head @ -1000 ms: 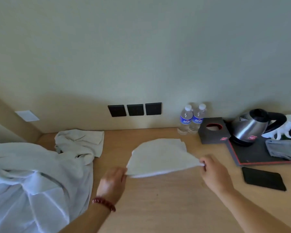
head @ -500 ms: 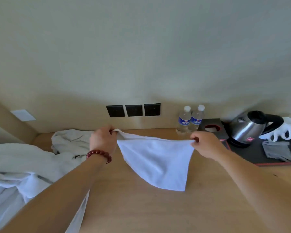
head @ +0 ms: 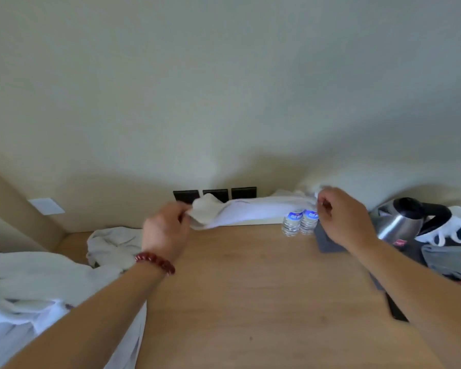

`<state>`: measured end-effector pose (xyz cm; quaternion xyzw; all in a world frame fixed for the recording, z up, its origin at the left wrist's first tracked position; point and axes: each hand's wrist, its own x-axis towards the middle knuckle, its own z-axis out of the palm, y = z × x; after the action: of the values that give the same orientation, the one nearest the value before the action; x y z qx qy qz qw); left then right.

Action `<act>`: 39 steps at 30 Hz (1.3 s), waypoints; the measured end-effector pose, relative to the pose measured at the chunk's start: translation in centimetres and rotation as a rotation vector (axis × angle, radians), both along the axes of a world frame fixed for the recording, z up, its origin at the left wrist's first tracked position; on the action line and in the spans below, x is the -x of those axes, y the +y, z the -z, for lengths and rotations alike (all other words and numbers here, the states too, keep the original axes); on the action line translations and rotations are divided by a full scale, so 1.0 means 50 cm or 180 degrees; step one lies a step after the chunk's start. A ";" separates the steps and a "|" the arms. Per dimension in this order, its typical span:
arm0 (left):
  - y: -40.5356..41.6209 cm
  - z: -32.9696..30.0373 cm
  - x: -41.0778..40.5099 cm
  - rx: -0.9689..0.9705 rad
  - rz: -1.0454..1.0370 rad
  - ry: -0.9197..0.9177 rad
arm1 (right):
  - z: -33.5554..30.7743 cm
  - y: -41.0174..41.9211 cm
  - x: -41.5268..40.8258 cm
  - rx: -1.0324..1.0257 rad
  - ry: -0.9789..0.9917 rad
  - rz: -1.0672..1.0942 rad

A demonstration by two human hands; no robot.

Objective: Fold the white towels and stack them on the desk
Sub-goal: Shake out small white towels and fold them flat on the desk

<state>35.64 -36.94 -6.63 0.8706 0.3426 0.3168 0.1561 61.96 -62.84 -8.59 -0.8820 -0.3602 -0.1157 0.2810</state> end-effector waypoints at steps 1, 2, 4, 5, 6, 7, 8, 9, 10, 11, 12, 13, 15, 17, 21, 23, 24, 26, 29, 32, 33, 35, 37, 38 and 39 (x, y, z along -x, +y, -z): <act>-0.028 0.045 0.013 -0.0019 0.0269 0.0145 | 0.040 -0.009 0.020 0.0110 0.0013 -0.0037; -0.053 0.096 0.025 -0.0068 0.0534 0.0274 | 0.082 -0.019 0.040 0.0222 0.0012 -0.0073; -0.100 0.191 0.051 -0.0055 0.0868 0.0529 | 0.172 -0.046 0.079 0.0406 0.0137 -0.0113; -0.121 0.231 0.064 0.0026 0.0951 0.0656 | 0.219 -0.062 0.097 0.0507 0.0282 -0.0115; -0.138 0.267 0.076 0.0067 0.1005 0.0779 | 0.266 -0.080 0.113 0.0626 0.0439 -0.0100; -0.149 0.299 0.089 0.0083 0.1049 0.0907 | 0.310 -0.098 0.128 0.0750 0.0574 -0.0064; -0.152 0.330 0.099 0.0118 0.1069 0.1034 | 0.349 -0.117 0.142 0.0866 0.0672 -0.0016; -0.151 0.354 0.110 0.0206 0.1053 0.1152 | 0.384 -0.134 0.153 0.0966 0.0745 0.0037; -0.147 0.380 0.121 0.0317 0.0987 0.1245 | 0.412 -0.149 0.165 0.1051 0.0788 0.0074; -0.141 0.399 0.131 0.0450 0.0893 0.1347 | 0.435 -0.164 0.175 0.1136 0.0823 0.0083; -0.136 0.415 0.139 0.0557 0.0798 0.1456 | 0.454 -0.178 0.183 0.1240 0.0840 0.0065; -0.132 0.432 0.149 0.0630 0.0706 0.1596 | 0.469 -0.192 0.191 0.1356 0.0845 0.0030; -0.130 0.459 0.169 0.0735 0.0553 0.1907 | 0.492 -0.219 0.207 0.1552 0.0823 -0.0062; -0.133 0.478 0.191 0.0881 0.0467 0.2103 | 0.505 -0.246 0.220 0.1659 0.0782 -0.0225; -0.161 0.499 0.224 0.0986 0.0576 0.2253 | 0.528 -0.303 0.253 0.1879 0.0667 -0.0673; -0.183 0.503 0.241 0.1110 0.0680 0.2433 | 0.539 -0.334 0.277 0.1966 0.0654 -0.0817; -0.193 0.507 0.251 0.1165 0.0724 0.2543 | 0.543 -0.348 0.290 0.1980 0.0663 -0.0854; -0.210 0.515 0.272 0.1201 0.0800 0.2840 | 0.549 -0.371 0.313 0.2013 0.0704 -0.0883; -0.237 0.525 0.298 0.1321 0.0911 0.3172 | 0.559 -0.391 0.337 0.2030 0.0790 -0.0801; -0.265 0.537 0.310 0.1311 0.1098 0.3313 | 0.563 -0.381 0.343 0.1975 0.0703 -0.0614; -0.271 0.544 0.313 0.1284 0.1135 0.3383 | 0.561 -0.372 0.342 0.1921 0.0658 -0.0501; -0.278 0.551 0.313 0.1192 0.1068 0.3455 | 0.555 -0.347 0.339 0.1726 0.0588 -0.0283; -0.272 0.548 0.304 0.0942 0.0947 0.3250 | 0.552 -0.313 0.335 0.1601 0.0565 -0.0234; -0.264 0.548 0.298 0.0736 0.0890 0.3029 | 0.551 -0.293 0.333 0.1569 0.0565 -0.0261; -0.256 0.552 0.291 0.0512 0.0869 0.2777 | 0.553 -0.273 0.332 0.1541 0.0587 -0.0295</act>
<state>21.11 -49.72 -34.22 0.9448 0.2820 -0.1301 0.1047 45.36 -76.49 -36.25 -0.9129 -0.3904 0.0678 0.0984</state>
